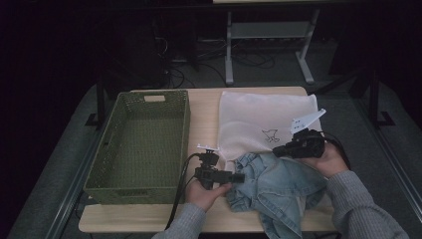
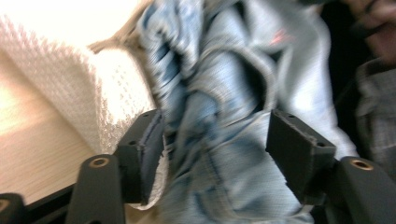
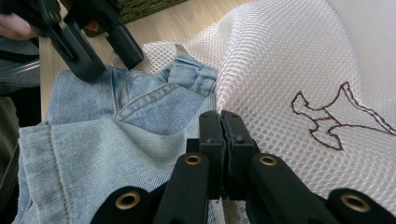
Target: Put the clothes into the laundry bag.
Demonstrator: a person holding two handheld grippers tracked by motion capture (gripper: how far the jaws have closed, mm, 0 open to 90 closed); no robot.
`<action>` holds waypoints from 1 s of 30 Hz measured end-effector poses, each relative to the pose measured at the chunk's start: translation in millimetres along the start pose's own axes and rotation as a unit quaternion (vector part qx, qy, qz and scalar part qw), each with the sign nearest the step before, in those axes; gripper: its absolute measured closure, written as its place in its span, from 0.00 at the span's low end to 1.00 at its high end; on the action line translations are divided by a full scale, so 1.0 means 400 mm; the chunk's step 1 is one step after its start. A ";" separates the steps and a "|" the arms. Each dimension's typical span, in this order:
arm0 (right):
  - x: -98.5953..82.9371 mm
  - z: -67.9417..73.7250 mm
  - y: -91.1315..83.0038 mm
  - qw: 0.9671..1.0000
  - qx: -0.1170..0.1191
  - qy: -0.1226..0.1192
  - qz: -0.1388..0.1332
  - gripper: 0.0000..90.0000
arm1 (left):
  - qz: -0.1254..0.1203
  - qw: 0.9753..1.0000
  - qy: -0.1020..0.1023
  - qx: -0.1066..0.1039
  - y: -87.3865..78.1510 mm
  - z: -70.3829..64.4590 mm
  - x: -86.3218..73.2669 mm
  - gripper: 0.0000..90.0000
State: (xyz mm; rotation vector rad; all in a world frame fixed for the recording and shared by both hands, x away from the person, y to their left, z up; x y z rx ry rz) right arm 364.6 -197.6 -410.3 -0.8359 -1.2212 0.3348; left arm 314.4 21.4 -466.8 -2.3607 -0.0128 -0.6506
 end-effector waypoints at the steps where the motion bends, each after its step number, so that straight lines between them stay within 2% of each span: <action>1: -0.002 -0.001 0.003 1.000 0.001 -0.001 0.001 0.97 | 0.005 1.000 -0.003 0.002 0.008 0.003 -0.003 0.38; 4: -0.003 0.000 0.018 1.000 -0.002 -0.002 0.008 0.92 | 0.023 1.000 -0.012 -0.003 0.039 0.013 -0.012 0.44; 6: 0.003 0.002 0.032 1.000 -0.005 -0.007 0.012 0.76 | 0.022 1.000 -0.019 -0.009 0.053 0.019 -0.012 0.53; 7: 0.009 -0.001 0.042 1.000 -0.021 -0.008 0.015 0.64 | 0.021 0.999 -0.021 -0.015 0.055 0.021 -0.012 0.59; 8: 0.012 0.000 0.048 0.999 -0.024 -0.008 0.022 0.62 | 0.023 0.999 -0.026 -0.025 0.060 0.022 -0.013 0.65; 10: 0.019 -0.001 0.068 0.998 -0.038 -0.019 0.038 0.56 | 0.018 0.999 -0.024 -0.028 0.066 0.021 -0.014 0.73; 12: 0.020 -0.004 0.091 0.996 -0.050 -0.036 0.067 0.58 | 0.019 0.999 -0.026 -0.036 0.071 0.022 -0.016 0.78; 13: 0.019 -0.007 0.102 0.994 -0.060 -0.040 0.080 0.64 | 0.017 0.999 -0.027 -0.038 0.071 0.021 -0.017 0.80; 15: 0.018 -0.010 0.116 0.992 -0.061 -0.045 0.096 0.81 | 0.010 0.998 -0.024 -0.049 0.071 0.017 -0.019 0.83; 17: 0.025 -0.006 0.118 0.994 -0.048 -0.043 0.085 0.90 | 0.002 0.998 -0.021 -0.064 0.069 0.011 -0.020 0.84; 20: 0.042 0.003 0.109 0.997 -0.028 -0.038 0.065 0.94 | -0.012 0.995 -0.020 -0.098 0.065 -0.011 -0.016 0.85; 22: 0.060 0.015 0.096 0.998 -0.008 -0.033 0.044 0.95 | -0.018 0.994 -0.013 -0.108 0.062 -0.028 -0.009 0.86; 24: 0.081 0.030 0.083 0.999 0.005 -0.036 0.028 0.96 | -0.027 0.993 -0.006 -0.113 0.061 -0.046 0.002 0.86; 27: 0.112 0.058 0.066 0.998 0.012 -0.053 0.019 0.96 | -0.050 0.992 -0.006 -0.118 0.056 -0.065 0.026 0.86; 28: 0.117 0.063 0.063 0.998 0.014 -0.057 0.017 0.96 | -0.059 0.992 -0.005 -0.112 0.056 -0.067 0.033 0.86; 30: 0.124 0.069 0.058 0.998 0.013 -0.060 0.021 0.96 | -0.055 0.993 -0.010 -0.103 0.063 -0.062 0.030 0.86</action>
Point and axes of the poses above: each handheld gripper's, and its own axes: y roughly forward along the jaws, x roughly out of its top, z roughly to its left, the point moved 6 cm from there along y, roughly forward along the jaws, and after that the axes turned 2 degrees about -y, right-handed, at the moved point
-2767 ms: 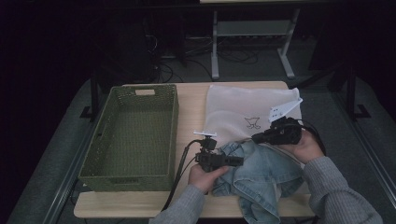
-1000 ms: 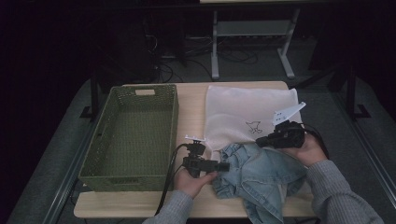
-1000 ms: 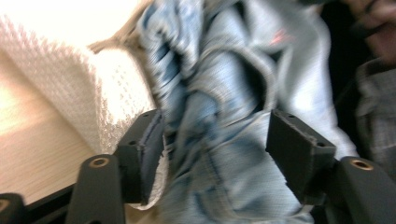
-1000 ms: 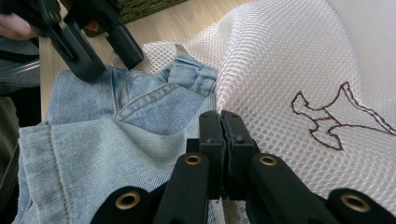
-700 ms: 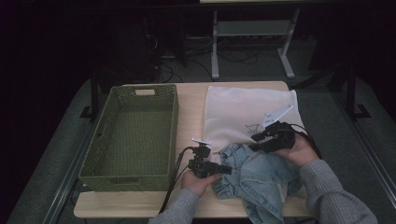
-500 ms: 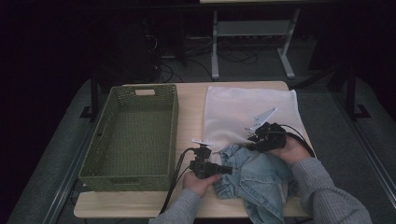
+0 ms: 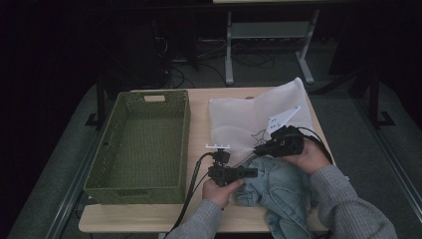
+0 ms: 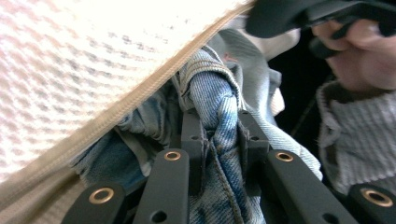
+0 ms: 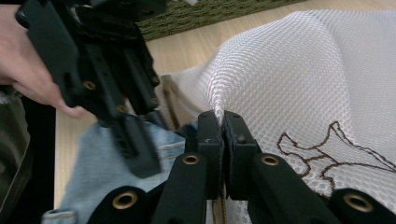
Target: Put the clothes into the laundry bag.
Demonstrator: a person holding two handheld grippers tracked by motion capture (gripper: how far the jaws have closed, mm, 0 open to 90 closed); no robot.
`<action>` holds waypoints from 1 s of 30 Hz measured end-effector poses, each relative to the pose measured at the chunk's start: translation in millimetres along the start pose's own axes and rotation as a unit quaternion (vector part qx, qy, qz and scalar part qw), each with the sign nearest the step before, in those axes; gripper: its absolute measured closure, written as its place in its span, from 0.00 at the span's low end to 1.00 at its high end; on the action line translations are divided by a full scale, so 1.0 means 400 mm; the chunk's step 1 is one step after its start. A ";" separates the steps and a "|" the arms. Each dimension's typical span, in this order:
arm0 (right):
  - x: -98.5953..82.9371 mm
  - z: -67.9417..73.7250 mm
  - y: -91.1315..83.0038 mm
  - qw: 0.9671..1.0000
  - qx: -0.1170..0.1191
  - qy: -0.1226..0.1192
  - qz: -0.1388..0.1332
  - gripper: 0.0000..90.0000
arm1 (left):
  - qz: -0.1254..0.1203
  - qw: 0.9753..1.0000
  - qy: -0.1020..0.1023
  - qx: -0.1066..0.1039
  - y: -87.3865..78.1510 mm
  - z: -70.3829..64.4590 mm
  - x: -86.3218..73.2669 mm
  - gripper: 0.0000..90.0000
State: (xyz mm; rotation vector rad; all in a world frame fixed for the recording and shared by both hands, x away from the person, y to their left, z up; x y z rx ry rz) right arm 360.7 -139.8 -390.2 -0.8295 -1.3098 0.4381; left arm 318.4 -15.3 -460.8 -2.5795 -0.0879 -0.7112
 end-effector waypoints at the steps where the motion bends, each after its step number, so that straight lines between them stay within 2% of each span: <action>1: -0.003 -0.003 0.001 1.000 0.000 0.001 0.003 0.96 | 0.002 1.000 -0.001 0.003 0.000 0.005 -0.004 0.85; 5: -0.018 -0.011 0.005 1.000 0.002 0.011 0.010 0.95 | 0.002 1.000 -0.007 0.018 -0.013 0.029 -0.023 0.80; 6: -0.037 -0.016 0.007 1.000 0.004 0.014 0.017 0.89 | 0.013 1.000 -0.013 0.008 -0.023 0.030 -0.036 0.60; 7: -0.037 -0.016 0.007 1.000 0.004 0.014 0.017 0.89 | 0.013 1.000 -0.013 0.008 -0.023 0.030 -0.036 0.53; 8: -0.047 -0.015 0.003 1.000 0.011 0.021 0.018 0.78 | 0.026 1.000 -0.001 0.014 -0.034 0.024 -0.051 0.47; 9: -0.047 -0.015 0.003 1.000 0.011 0.021 0.018 0.78 | 0.026 1.000 -0.001 0.014 -0.034 0.024 -0.051 0.43; 10: -0.058 -0.016 -0.006 1.000 0.006 0.021 0.022 0.69 | 0.032 0.999 0.006 0.011 -0.043 0.014 -0.062 0.41; 13: -0.079 -0.017 -0.019 0.999 0.000 0.022 0.035 0.63 | 0.058 0.998 0.021 0.030 -0.039 0.013 -0.080 0.38; 14: -0.090 -0.019 -0.018 0.999 -0.008 0.017 0.049 0.62 | 0.058 0.998 0.021 0.030 -0.039 0.013 -0.080 0.38; 15: -0.102 -0.021 -0.014 0.998 -0.019 0.013 0.064 0.62 | 0.071 0.996 0.020 0.047 -0.023 0.022 -0.088 0.40; 16: -0.102 -0.021 -0.014 0.998 -0.019 0.013 0.064 0.62 | 0.071 0.996 0.020 0.047 -0.023 0.022 -0.088 0.44; 17: -0.114 -0.024 -0.009 0.997 -0.030 0.009 0.077 0.64 | 0.076 0.996 0.021 0.051 -0.014 0.027 -0.090 0.44; 18: -0.125 -0.026 -0.003 0.996 -0.035 0.009 0.086 0.67 | 0.074 0.996 0.021 0.052 -0.005 0.031 -0.091 0.51; 20: -0.141 -0.028 0.010 0.995 -0.038 0.008 0.091 0.85 | 0.062 0.997 0.014 0.047 0.008 0.039 -0.090 0.68; 21: -0.147 -0.029 0.018 0.996 -0.030 0.009 0.084 0.94 | 0.044 0.998 -0.003 0.035 0.017 0.048 -0.085 0.79; 22: -0.147 -0.029 0.019 0.996 -0.026 0.012 0.080 0.95 | 0.044 0.998 -0.003 0.035 0.017 0.048 -0.085 0.82; 24: -0.144 -0.028 0.020 0.997 -0.021 0.016 0.073 0.95 | 0.014 1.000 -0.017 0.017 0.018 0.052 -0.071 0.83; 25: -0.138 -0.026 0.017 0.998 -0.010 0.020 0.064 0.95 | 0.005 1.000 -0.020 0.013 0.017 0.051 -0.064 0.84; 26: -0.126 -0.020 0.012 0.999 0.003 0.022 0.050 0.96 | -0.023 0.999 -0.028 0.004 0.008 0.046 -0.036 0.85; 27: -0.121 -0.017 0.009 0.999 0.007 0.022 0.044 0.96 | -0.034 0.999 -0.026 0.006 0.003 0.042 -0.022 0.85; 30: -0.109 -0.015 0.004 0.999 0.010 0.023 0.031 0.95 | -0.036 0.999 -0.018 0.018 0.000 0.038 -0.013 0.84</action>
Point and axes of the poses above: each handheld gripper's, and its own axes: y roughly forward along the jaws, x roughly out of its top, z roughly to its left, the point moved 6 cm from there along y, roughly forward along the jaws, and after that the axes turned 2 degrees about -y, right-handed, at the moved point
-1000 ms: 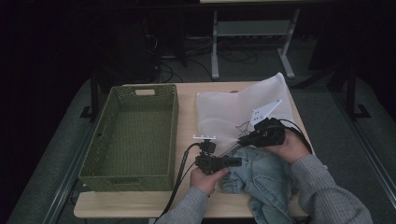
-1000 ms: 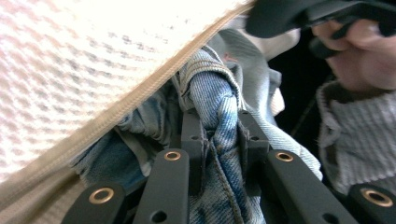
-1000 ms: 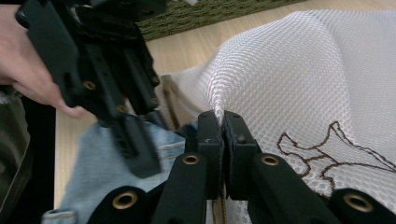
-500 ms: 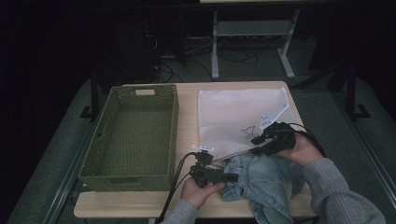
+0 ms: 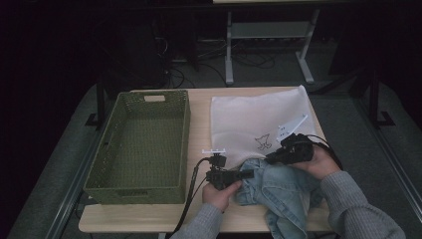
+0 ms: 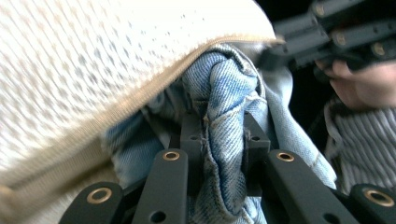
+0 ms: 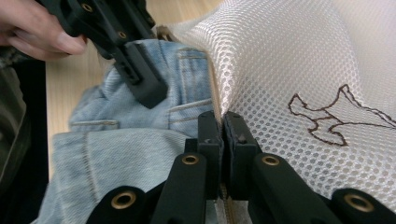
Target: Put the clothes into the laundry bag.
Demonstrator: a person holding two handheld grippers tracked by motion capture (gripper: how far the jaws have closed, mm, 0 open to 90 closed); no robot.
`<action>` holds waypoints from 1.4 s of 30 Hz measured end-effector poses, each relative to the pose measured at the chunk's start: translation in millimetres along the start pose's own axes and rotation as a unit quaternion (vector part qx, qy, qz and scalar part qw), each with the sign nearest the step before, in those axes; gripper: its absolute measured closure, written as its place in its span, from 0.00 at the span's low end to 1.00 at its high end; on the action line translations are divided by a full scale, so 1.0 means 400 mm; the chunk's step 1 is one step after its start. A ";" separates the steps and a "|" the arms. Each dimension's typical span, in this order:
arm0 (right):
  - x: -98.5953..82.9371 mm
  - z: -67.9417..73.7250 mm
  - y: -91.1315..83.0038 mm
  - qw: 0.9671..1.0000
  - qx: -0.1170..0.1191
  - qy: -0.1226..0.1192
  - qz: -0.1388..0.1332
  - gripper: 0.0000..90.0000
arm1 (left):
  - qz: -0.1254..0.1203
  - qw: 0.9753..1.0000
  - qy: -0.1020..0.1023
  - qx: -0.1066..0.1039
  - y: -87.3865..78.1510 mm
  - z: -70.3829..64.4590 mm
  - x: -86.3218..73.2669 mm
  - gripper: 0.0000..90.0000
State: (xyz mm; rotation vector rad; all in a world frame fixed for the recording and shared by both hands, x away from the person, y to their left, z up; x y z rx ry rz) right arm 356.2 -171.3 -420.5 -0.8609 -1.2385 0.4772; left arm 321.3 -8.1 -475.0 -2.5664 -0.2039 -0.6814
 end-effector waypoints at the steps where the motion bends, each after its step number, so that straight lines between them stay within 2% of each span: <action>1: 0.001 -0.001 -0.001 1.000 -0.001 0.000 0.001 0.95 | 0.007 1.000 0.003 0.003 0.000 0.001 -0.004 0.83; 2: -0.003 -0.005 0.000 1.000 -0.003 0.003 0.005 0.95 | 0.014 1.000 0.012 0.013 -0.004 0.002 -0.016 0.76; 5: -0.009 -0.009 0.003 1.000 -0.001 0.010 0.005 0.95 | 0.027 1.000 0.008 0.010 -0.014 0.003 -0.029 0.57; 6: -0.012 -0.010 0.004 1.000 -0.001 0.012 0.006 0.95 | 0.031 0.999 0.015 0.016 -0.024 0.000 -0.036 0.57; 7: -0.014 -0.011 0.005 1.000 -0.002 0.013 0.005 0.95 | 0.034 0.999 0.019 0.019 -0.030 -0.002 -0.042 0.51; 8: -0.015 -0.011 0.004 1.000 -0.003 0.013 0.004 0.95 | 0.042 0.999 0.019 0.019 -0.040 -0.007 -0.051 0.39; 9: -0.015 -0.011 0.004 1.000 -0.003 0.013 0.004 0.95 | 0.048 0.999 0.019 0.017 -0.044 -0.010 -0.057 0.36; 10: -0.015 -0.011 0.004 1.000 -0.003 0.012 0.004 0.95 | 0.070 0.997 0.029 0.022 -0.052 -0.016 -0.077 0.34; 11: -0.013 -0.011 0.003 1.000 -0.004 0.013 0.004 0.95 | 0.082 0.996 0.030 0.027 -0.049 -0.016 -0.086 0.33; 12: -0.013 -0.011 0.003 1.000 -0.004 0.013 0.004 0.95 | 0.082 0.996 0.030 0.027 -0.049 -0.016 -0.086 0.32; 13: -0.012 -0.011 0.004 1.000 -0.004 0.013 0.004 0.95 | 0.104 0.993 0.037 0.042 -0.031 -0.011 -0.099 0.32; 14: -0.009 -0.009 0.006 1.000 -0.004 0.012 0.005 0.95 | 0.107 0.992 0.042 0.048 -0.023 -0.009 -0.101 0.37; 15: -0.007 -0.008 0.006 1.000 -0.005 0.011 0.004 0.95 | 0.105 0.992 0.044 0.049 -0.018 -0.009 -0.101 0.46; 17: -0.006 -0.007 0.006 1.000 -0.005 0.010 0.003 0.95 | 0.096 0.993 0.048 0.043 -0.006 -0.008 -0.100 0.68; 18: -0.003 -0.002 0.005 1.000 -0.002 0.008 -0.001 0.95 | 0.071 0.997 0.027 0.028 0.013 -0.003 -0.083 0.76; 19: -0.003 -0.001 0.004 1.000 -0.001 0.008 0.000 0.95 | 0.057 0.998 0.017 0.022 0.016 -0.002 -0.072 0.78; 20: -0.003 -0.001 0.003 1.000 0.000 0.008 -0.001 0.96 | 0.029 0.999 0.003 0.019 0.015 -0.001 -0.051 0.79; 22: -0.002 -0.002 -0.002 1.000 0.003 0.010 -0.008 0.96 | -0.002 1.000 -0.004 0.025 0.011 0.001 -0.017 0.79; 24: -0.003 -0.004 -0.005 1.000 0.002 0.013 -0.009 0.96 | 0.008 1.000 -0.012 0.022 0.011 0.001 -0.015 0.76; 27: -0.009 -0.010 -0.005 1.000 0.005 0.017 -0.009 0.96 | 0.024 0.999 0.004 0.031 -0.005 -0.001 -0.028 0.60; 29: -0.014 -0.015 0.000 1.000 0.006 0.022 -0.009 0.96 | 0.032 0.999 0.003 0.035 -0.021 -0.001 -0.037 0.50; 32: -0.016 -0.019 0.003 1.000 0.006 0.024 -0.010 0.96 | 0.045 0.998 0.007 0.043 -0.045 -0.007 -0.056 0.40; 34: -0.018 -0.018 0.002 1.000 0.005 0.025 -0.008 0.96 | 0.052 0.998 0.013 0.046 -0.063 -0.011 -0.074 0.37; 36: -0.019 -0.020 0.001 1.000 0.003 0.025 -0.008 0.96 | 0.069 0.996 0.016 0.050 -0.073 -0.013 -0.098 0.34; 38: -0.020 -0.021 0.000 1.000 0.002 0.026 -0.009 0.96 | 0.081 0.995 0.021 0.059 -0.075 -0.006 -0.116 0.33; 39: -0.020 -0.020 -0.001 1.000 0.002 0.026 -0.009 0.96 | 0.083 0.995 0.016 0.059 -0.071 -0.002 -0.122 0.35; 40: -0.020 -0.020 0.000 1.000 0.001 0.026 -0.009 0.96 | 0.083 0.995 0.011 0.057 -0.063 0.003 -0.125 0.39; 42: -0.017 -0.019 0.002 1.000 0.001 0.026 -0.009 0.96 | 0.071 0.997 0.003 0.044 -0.046 0.008 -0.120 0.57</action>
Point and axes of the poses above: each handheld gripper's, and its own axes: y roughly forward along the jaws, x roughly out of its top, z roughly to its left, the point moved 6 cm from there along y, roughly forward along the jaws, and after that the axes turned 2 degrees about -y, right-handed, at the moved point
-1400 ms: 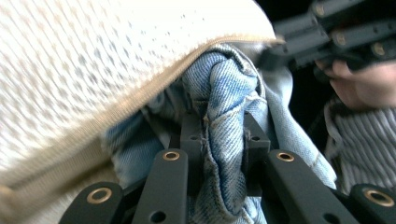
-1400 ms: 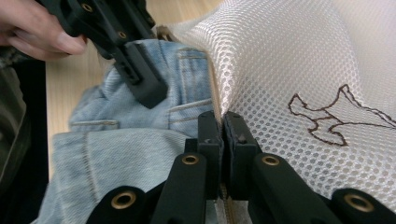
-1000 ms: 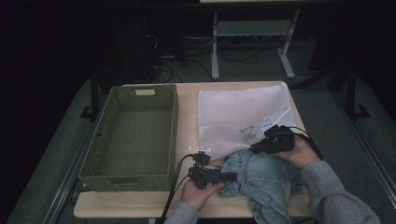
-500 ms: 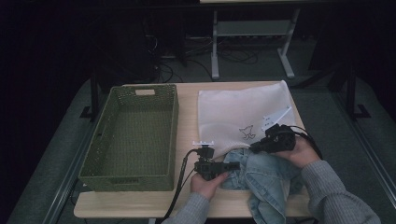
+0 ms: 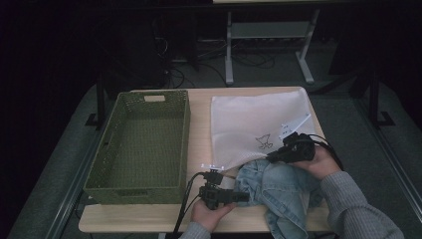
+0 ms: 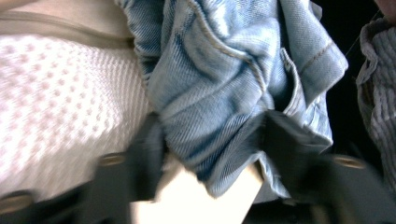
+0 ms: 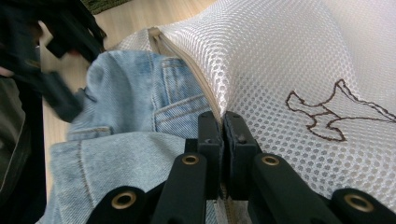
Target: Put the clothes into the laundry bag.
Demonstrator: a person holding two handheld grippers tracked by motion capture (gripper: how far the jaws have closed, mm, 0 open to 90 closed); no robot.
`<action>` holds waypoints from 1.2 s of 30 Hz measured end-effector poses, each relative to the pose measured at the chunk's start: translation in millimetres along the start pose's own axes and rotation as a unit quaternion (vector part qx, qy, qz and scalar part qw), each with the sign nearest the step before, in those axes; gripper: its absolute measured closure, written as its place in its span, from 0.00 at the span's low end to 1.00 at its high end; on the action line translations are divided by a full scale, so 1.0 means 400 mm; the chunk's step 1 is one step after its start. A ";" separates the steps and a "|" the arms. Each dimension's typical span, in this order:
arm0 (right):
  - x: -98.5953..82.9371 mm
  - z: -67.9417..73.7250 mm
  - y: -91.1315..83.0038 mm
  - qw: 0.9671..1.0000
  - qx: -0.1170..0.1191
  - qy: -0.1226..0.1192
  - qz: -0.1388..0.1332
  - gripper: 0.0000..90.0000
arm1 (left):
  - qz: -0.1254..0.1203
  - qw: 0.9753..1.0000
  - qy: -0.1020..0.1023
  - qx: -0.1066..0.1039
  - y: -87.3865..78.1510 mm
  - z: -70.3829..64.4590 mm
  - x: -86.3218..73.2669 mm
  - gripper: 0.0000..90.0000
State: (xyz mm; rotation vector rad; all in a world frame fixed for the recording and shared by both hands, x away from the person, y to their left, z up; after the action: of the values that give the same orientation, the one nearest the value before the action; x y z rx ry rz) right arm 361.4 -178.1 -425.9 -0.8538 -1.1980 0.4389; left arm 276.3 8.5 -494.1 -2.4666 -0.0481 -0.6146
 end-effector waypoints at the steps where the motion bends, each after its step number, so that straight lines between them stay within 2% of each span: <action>1: 0.002 0.001 0.001 1.000 0.000 -0.002 -0.001 0.96 | -0.013 1.000 -0.006 -0.007 0.008 0.002 0.008 0.67; 3: 0.005 0.004 0.003 1.000 0.003 -0.001 -0.001 0.96 | -0.044 0.999 -0.016 -0.024 0.021 0.002 0.032 0.84; 4: 0.006 0.005 0.002 1.000 0.004 -0.003 0.000 0.96 | -0.044 0.999 -0.016 -0.024 0.021 0.002 0.032 0.86; 6: 0.009 0.006 0.002 1.000 0.006 -0.003 -0.001 0.96 | -0.075 0.996 -0.027 -0.028 0.030 0.001 0.071 0.87; 7: 0.012 0.008 0.000 1.000 0.008 -0.003 -0.004 0.96 | -0.094 0.995 -0.030 -0.020 0.032 0.006 0.105 0.87; 9: 0.021 0.012 -0.004 1.000 0.009 -0.008 -0.009 0.96 | -0.094 0.995 -0.038 -0.016 0.032 0.012 0.115 0.85; 11: 0.022 0.010 -0.004 1.000 0.009 -0.007 -0.007 0.96 | -0.088 0.996 -0.030 -0.012 0.026 0.010 0.107 0.78; 14: 0.016 0.002 -0.002 1.000 0.010 0.000 -0.006 0.96 | -0.086 0.996 -0.019 -0.001 0.002 0.011 0.082 0.64; 16: 0.013 -0.001 0.002 1.000 0.010 0.001 -0.007 0.96 | -0.086 0.996 -0.025 -0.012 -0.019 0.009 0.062 0.57; 19: 0.010 0.000 0.009 1.000 0.010 0.003 -0.003 0.96 | -0.083 0.996 -0.020 -0.006 -0.039 0.001 0.039 0.50; 21: 0.010 -0.001 0.010 1.000 0.008 0.003 -0.003 0.96 | -0.071 0.997 -0.012 0.000 -0.046 -0.009 0.017 0.48; 23: 0.010 -0.001 0.009 1.000 0.008 0.004 -0.004 0.96 | -0.063 0.998 -0.010 0.000 -0.042 -0.016 0.000 0.46; 24: 0.010 -0.001 0.008 1.000 0.007 0.004 -0.004 0.96 | -0.051 0.999 -0.014 -0.002 -0.033 -0.019 -0.007 0.45; 26: 0.011 0.000 0.009 1.000 0.006 0.005 -0.003 0.96 | -0.043 0.999 -0.022 0.003 -0.006 -0.016 -0.009 0.39; 29: 0.013 0.006 0.012 1.000 0.005 0.000 -0.003 0.96 | -0.052 0.998 -0.037 0.012 0.023 -0.006 0.008 0.36; 30: 0.013 0.007 0.013 1.000 0.005 -0.003 -0.002 0.96 | -0.064 0.997 -0.039 0.021 0.027 0.001 0.017 0.42; 31: 0.013 0.008 0.014 1.000 0.006 -0.004 -0.003 0.96 | -0.076 0.996 -0.046 0.020 0.032 0.008 0.025 0.51; 34: 0.014 0.012 0.013 1.000 0.010 -0.005 -0.003 0.96 | -0.092 0.994 -0.063 0.016 0.048 0.027 0.050 0.66; 35: 0.015 0.014 0.014 1.000 0.013 -0.007 -0.005 0.96 | -0.109 0.992 -0.065 0.012 0.045 0.029 0.061 0.83; 36: 0.016 0.018 0.014 1.000 0.016 -0.007 -0.006 0.96 | -0.113 0.991 -0.065 0.010 0.042 0.029 0.070 0.82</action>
State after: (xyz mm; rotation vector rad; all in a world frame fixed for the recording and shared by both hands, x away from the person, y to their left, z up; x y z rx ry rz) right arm 357.5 -167.8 -425.2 -0.8179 -1.2062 0.4542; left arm 309.0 -2.0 -499.1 -2.4974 -0.3877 -0.5435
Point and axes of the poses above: each handheld gripper's, and its own axes: y roughly forward along the jaws, x roughly out of its top, z roughly to its left, the point moved 6 cm from there along y, roughly forward along the jaws, and after that the axes turned 2 degrees about -y, right-handed, at the moved point
